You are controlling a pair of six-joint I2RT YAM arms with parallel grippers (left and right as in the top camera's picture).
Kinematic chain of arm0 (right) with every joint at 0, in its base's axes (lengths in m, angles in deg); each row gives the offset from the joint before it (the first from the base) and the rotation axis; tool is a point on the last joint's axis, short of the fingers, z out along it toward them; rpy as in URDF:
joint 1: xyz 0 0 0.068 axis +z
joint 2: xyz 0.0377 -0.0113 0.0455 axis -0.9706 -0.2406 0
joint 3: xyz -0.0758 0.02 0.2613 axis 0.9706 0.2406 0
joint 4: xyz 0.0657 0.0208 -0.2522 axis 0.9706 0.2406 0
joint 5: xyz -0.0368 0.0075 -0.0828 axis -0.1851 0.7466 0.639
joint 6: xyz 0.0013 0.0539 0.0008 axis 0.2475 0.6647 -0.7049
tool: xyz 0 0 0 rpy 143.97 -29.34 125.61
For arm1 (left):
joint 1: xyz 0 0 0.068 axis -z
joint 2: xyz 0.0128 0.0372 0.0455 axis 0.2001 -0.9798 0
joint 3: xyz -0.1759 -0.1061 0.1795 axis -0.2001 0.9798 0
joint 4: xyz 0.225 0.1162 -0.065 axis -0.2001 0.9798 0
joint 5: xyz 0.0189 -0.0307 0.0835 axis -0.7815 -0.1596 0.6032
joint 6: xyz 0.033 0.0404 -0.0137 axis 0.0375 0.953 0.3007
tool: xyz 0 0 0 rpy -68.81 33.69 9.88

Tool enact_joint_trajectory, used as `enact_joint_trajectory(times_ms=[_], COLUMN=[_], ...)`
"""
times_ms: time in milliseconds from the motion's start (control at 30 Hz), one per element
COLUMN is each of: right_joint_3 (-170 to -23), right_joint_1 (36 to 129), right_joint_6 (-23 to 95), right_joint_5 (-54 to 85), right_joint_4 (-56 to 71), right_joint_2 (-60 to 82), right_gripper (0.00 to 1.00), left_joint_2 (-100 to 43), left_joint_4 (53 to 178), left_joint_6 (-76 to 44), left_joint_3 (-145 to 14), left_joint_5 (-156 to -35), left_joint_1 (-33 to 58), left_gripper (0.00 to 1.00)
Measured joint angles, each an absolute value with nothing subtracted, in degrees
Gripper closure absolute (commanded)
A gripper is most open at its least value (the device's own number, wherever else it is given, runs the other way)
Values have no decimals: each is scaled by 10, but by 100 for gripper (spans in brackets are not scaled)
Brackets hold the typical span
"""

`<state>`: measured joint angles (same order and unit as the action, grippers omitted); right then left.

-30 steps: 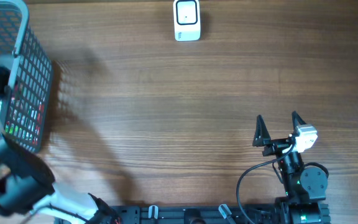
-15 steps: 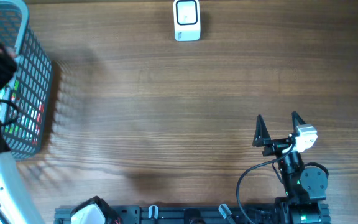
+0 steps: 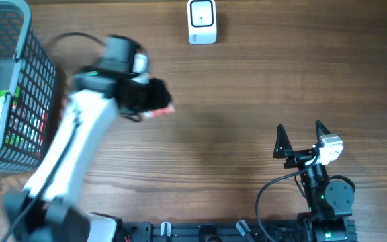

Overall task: Scan the item barcode
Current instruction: 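Lift the tissue pack out of the basket toward the table centre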

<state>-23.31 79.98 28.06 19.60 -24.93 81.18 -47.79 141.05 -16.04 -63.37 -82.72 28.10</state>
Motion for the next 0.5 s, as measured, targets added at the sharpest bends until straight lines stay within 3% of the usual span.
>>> enact_joint_trajectory(times_ms=[200, 333, 400, 500], right_joint_3=[-233, -233, -233, -233], right_joint_1=[800, 800, 800, 800], right_joint_6=[281, 281, 281, 281], right_joint_5=[196, 196, 196, 196], right_joint_4=[-249, -249, -249, -249], right_joint_2=[812, 812, 812, 812], right_gripper=[0, 0, 0, 0], left_joint_2=[-646, -687, -687, -687], left_joint_4=[1310, 1269, 1256, 1235], left_joint_6=[-171, -173, -175, -169], left_joint_3=[-622, -622, -622, -622], left_joint_5=[-827, -808, -792, -778], left_joint_1=[399, 438, 443, 445], left_gripper=[27, 16, 15, 4])
